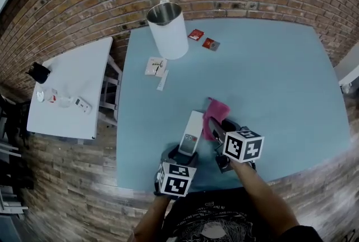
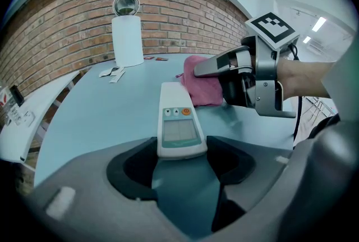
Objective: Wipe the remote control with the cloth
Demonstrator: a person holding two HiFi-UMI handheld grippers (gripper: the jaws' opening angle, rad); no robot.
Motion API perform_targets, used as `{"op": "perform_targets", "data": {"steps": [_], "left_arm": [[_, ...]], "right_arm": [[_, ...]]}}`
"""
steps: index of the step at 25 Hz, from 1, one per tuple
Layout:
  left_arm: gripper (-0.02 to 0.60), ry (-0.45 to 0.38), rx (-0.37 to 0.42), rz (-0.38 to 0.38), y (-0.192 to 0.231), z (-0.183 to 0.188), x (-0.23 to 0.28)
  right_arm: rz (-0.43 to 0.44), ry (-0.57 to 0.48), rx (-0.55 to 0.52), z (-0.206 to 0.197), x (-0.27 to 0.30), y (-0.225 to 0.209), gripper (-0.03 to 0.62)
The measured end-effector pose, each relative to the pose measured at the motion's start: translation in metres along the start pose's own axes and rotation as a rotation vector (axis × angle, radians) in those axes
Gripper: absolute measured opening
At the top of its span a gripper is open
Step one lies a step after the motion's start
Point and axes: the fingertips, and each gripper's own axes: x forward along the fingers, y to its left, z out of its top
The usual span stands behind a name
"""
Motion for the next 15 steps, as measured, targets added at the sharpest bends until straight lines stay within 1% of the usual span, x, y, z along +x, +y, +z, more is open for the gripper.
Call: {"op": "perform_targets", "data": {"steps": [4, 11, 15], "left_arm": [[0.284, 0.006, -0.003, 0.002, 0.0, -0.001, -0.001], [0.284, 0.004, -0.006, -0.002, -0.001, -0.002, -0.001], [0.283, 0.001, -0.003, -0.003, -0.001, -0.001, 0.0]], "right_arm": [[-0.006, -0.008, 0.018, -0.012, -0.007, 0.01, 0.067], [-0.002, 0.0, 0.107, -0.035, -0.019, 0.026, 0.067], [0.01, 0.026, 0.092, -0.047, -0.023, 0.035, 0.066]]}}
